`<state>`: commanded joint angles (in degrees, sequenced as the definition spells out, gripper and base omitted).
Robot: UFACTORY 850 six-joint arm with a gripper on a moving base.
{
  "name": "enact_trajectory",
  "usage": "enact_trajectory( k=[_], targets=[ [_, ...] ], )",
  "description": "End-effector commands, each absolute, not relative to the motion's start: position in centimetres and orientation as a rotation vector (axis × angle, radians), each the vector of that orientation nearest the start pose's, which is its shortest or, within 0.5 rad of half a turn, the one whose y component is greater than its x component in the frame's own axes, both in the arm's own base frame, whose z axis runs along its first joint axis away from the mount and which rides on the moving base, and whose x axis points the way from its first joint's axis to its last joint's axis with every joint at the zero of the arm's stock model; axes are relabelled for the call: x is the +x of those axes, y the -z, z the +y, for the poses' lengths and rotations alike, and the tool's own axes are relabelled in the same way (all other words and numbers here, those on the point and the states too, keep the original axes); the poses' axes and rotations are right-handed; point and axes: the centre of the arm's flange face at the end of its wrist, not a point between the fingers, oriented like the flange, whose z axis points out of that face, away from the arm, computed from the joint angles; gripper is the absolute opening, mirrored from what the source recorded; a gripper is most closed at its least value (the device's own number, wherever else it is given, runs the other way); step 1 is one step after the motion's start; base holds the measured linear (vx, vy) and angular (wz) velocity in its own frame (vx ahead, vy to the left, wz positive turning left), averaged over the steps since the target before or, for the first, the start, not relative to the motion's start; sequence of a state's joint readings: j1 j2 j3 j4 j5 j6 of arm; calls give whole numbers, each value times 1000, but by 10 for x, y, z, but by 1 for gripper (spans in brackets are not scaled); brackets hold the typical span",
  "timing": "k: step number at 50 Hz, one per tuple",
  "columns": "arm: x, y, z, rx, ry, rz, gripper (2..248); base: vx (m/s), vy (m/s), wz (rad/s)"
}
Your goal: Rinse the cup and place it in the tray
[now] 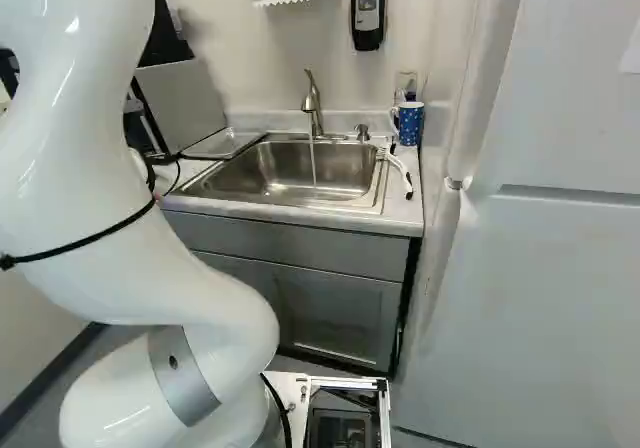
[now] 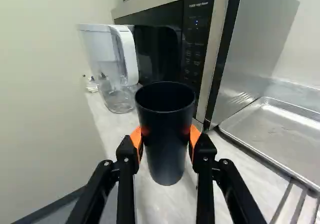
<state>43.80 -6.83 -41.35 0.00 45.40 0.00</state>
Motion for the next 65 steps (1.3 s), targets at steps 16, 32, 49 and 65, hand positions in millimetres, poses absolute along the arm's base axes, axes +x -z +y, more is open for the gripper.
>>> enact_trajectory(
  k=[16,32,49,65],
  targets=[
    [361,-470,346,-1947,1631,-783,111,0,0,0],
    [358,-480,334,-1939,1656,-763,111,0,0,0],
    [353,-497,305,-1930,1709,-717,111,0,0,0],
    [357,-512,278,-1946,1753,-669,111,0,0,0]
  ],
)
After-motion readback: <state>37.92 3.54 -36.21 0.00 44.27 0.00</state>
